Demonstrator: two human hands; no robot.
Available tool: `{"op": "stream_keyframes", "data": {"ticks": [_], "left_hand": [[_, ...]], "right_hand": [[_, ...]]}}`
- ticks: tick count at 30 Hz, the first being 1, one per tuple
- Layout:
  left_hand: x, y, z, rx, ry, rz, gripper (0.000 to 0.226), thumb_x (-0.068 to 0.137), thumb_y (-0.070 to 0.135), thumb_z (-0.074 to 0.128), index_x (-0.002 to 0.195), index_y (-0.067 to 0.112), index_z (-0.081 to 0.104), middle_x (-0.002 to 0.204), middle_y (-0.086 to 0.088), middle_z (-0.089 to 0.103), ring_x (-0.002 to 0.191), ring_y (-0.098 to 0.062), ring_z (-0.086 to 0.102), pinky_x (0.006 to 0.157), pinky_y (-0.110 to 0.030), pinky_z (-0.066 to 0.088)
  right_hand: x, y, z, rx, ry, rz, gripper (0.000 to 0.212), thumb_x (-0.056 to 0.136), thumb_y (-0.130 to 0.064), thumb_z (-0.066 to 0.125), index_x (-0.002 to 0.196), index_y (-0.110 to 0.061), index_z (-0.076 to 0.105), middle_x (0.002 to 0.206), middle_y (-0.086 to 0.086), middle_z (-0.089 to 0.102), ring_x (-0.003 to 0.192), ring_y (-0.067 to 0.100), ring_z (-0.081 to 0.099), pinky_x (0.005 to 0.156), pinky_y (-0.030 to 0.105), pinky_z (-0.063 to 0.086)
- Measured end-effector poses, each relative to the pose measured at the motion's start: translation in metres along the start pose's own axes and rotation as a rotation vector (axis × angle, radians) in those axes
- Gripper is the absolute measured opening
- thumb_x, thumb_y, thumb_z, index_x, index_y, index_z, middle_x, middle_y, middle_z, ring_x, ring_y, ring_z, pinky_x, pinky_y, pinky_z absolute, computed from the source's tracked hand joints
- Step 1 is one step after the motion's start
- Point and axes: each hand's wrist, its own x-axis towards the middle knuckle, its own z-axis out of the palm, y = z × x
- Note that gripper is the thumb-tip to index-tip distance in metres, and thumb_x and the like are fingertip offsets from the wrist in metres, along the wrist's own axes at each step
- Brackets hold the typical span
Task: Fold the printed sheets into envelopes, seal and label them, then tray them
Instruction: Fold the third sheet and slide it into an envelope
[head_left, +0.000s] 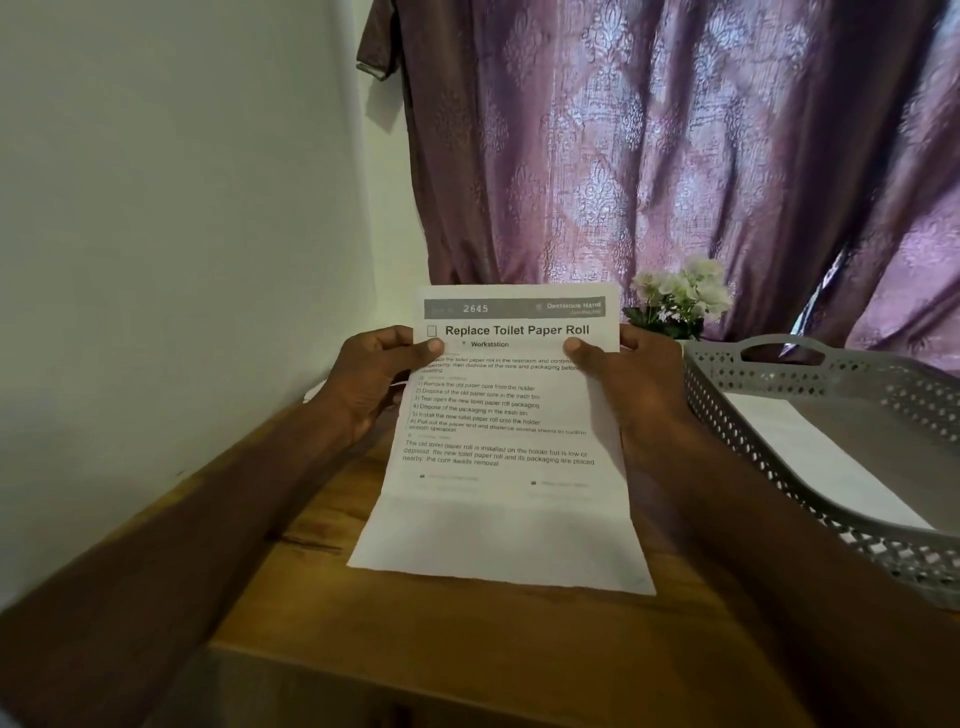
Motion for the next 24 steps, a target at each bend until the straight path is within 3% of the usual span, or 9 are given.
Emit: {"op": "stream_keyframes", "data": {"ticks": [3, 5, 8, 11, 14, 18, 21, 24], "left_hand": [[0.001, 0.001, 0.000, 0.018, 0.007, 0.013, 0.007, 0.090, 0.017, 0.077, 0.093, 0.013, 0.073, 0.100, -0.012, 0.080, 0.078, -0.023, 0.073, 0.054, -0.026, 0.051], [0.003, 0.001, -0.002, 0.002, 0.009, 0.004, 0.009, 0.091, 0.017, 0.076, 0.099, 0.014, 0.073, 0.104, -0.011, 0.080, 0.088, -0.026, 0.074, 0.072, -0.034, 0.059], [0.006, 0.001, -0.006, -0.003, 0.020, -0.013, 0.015, 0.095, 0.012, 0.071, 0.108, 0.019, 0.073, 0.111, -0.010, 0.079, 0.097, -0.031, 0.072, 0.092, -0.048, 0.053], [0.009, 0.000, -0.010, -0.016, 0.064, -0.022, 0.020, 0.097, 0.004, 0.064, 0.094, 0.021, 0.075, 0.098, -0.010, 0.078, 0.090, -0.034, 0.066, 0.085, -0.050, 0.041], [0.010, 0.000, -0.009, -0.015, 0.101, -0.017, 0.025, 0.100, 0.005, 0.058, 0.087, 0.018, 0.076, 0.090, -0.009, 0.077, 0.087, -0.031, 0.068, 0.085, -0.048, 0.047], [0.010, -0.001, -0.009, -0.088, 0.113, -0.059, 0.029, 0.097, 0.012, 0.055, 0.090, 0.013, 0.082, 0.094, -0.009, 0.078, 0.091, -0.028, 0.070, 0.088, -0.048, 0.042], [0.011, -0.002, -0.010, -0.147, 0.087, -0.084, 0.032, 0.096, 0.016, 0.052, 0.094, 0.012, 0.084, 0.099, -0.010, 0.077, 0.100, -0.033, 0.066, 0.084, -0.046, 0.038], [0.009, -0.001, -0.007, -0.132, 0.101, -0.048, 0.021, 0.097, 0.020, 0.064, 0.104, 0.011, 0.081, 0.103, -0.011, 0.078, 0.097, -0.028, 0.071, 0.090, -0.048, 0.049]], "right_hand": [[-0.002, -0.002, -0.002, -0.011, -0.023, 0.001, 0.024, 0.083, -0.012, 0.082, 0.107, -0.012, 0.078, 0.095, 0.002, 0.079, 0.086, 0.020, 0.076, 0.083, 0.040, 0.062], [-0.003, -0.004, -0.004, 0.019, -0.048, 0.019, 0.021, 0.090, -0.008, 0.075, 0.110, -0.011, 0.076, 0.099, 0.004, 0.079, 0.083, 0.019, 0.075, 0.073, 0.033, 0.063], [-0.006, -0.010, -0.008, 0.065, -0.082, 0.064, 0.024, 0.096, -0.001, 0.064, 0.116, -0.013, 0.072, 0.100, 0.005, 0.076, 0.077, 0.016, 0.073, 0.052, 0.022, 0.058], [-0.009, -0.014, -0.010, 0.068, -0.085, 0.082, 0.025, 0.099, 0.004, 0.055, 0.108, -0.012, 0.072, 0.089, 0.007, 0.073, 0.058, 0.012, 0.069, 0.041, 0.017, 0.048], [-0.009, -0.015, -0.010, 0.041, -0.048, 0.094, 0.033, 0.098, 0.004, 0.047, 0.096, -0.009, 0.077, 0.090, 0.013, 0.073, 0.062, 0.024, 0.062, 0.035, 0.015, 0.038], [-0.011, -0.019, -0.009, 0.115, -0.063, 0.204, 0.019, 0.090, -0.011, 0.063, 0.102, -0.009, 0.078, 0.087, 0.012, 0.072, 0.072, 0.027, 0.065, 0.038, 0.018, 0.040], [-0.008, -0.018, -0.012, 0.144, -0.084, 0.236, 0.026, 0.088, -0.021, 0.060, 0.103, -0.010, 0.078, 0.085, 0.009, 0.076, 0.073, 0.024, 0.065, 0.046, 0.020, 0.045], [-0.010, -0.018, -0.010, 0.132, -0.079, 0.213, 0.026, 0.088, -0.024, 0.069, 0.109, -0.009, 0.075, 0.096, 0.012, 0.077, 0.070, 0.022, 0.065, 0.043, 0.020, 0.045]]}}
